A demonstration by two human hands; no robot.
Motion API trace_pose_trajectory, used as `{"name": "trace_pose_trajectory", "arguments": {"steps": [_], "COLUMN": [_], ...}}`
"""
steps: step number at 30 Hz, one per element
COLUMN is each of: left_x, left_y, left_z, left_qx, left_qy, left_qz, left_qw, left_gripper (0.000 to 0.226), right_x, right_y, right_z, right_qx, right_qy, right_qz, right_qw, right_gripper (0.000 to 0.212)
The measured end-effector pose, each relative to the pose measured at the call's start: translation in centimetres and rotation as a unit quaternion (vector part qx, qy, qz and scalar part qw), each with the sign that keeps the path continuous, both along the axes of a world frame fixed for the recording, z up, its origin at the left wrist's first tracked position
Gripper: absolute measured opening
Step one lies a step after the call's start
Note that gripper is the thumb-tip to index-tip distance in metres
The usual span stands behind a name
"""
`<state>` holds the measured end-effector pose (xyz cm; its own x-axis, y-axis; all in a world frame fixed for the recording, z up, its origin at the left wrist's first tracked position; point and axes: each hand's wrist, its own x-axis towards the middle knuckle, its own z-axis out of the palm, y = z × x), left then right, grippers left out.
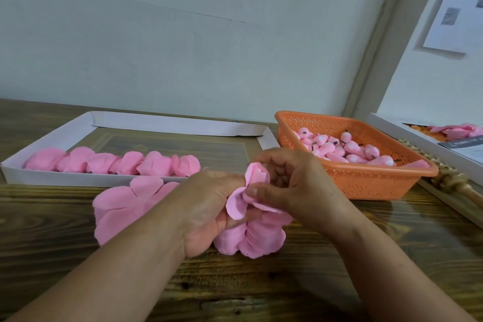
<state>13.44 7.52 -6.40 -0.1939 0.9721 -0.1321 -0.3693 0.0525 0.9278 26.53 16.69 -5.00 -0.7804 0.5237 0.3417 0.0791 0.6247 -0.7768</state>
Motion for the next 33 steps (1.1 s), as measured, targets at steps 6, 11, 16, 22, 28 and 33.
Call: {"name": "trace_pose_trajectory", "arguments": {"steps": [6, 11, 16, 22, 28, 33], "left_x": [0.0, 0.2, 0.0, 0.4, 1.1, 1.0], "left_y": [0.0, -0.2, 0.4, 0.0, 0.3, 0.0], "left_z": [-0.1, 0.0, 0.1, -0.1, -0.3, 0.3], "left_qx": [0.012, 0.005, -0.015, 0.08, 0.016, -0.032], "left_qy": [-0.013, -0.027, -0.122, -0.059, -0.041, -0.117], "left_qz": [-0.019, -0.012, 0.048, -0.056, 0.052, 0.089], "left_qw": [1.0, 1.0, 0.991, 0.993, 0.998, 0.989], "left_gripper": [0.01, 0.01, 0.046, 0.031, 0.032, 0.04], "right_x": [-0.2, 0.0, -0.2, -0.2, -0.3, 0.0], "right_y": [-0.1, -0.1, 0.2, 0.8, 0.5, 0.5], "right_z": [-0.2, -0.1, -0.1, -0.2, -0.2, -0.1], "right_qx": [-0.008, -0.018, -0.036, -0.065, -0.029, 0.006], "right_qy": [0.006, -0.001, 0.028, 0.066, 0.029, -0.006], "right_qz": [0.001, 0.014, -0.015, -0.084, -0.07, -0.028], "right_qw": [1.0, 1.0, 0.999, 0.992, 0.997, 1.0], "right_gripper": [0.015, 0.015, 0.015, 0.014, 0.013, 0.015]}}
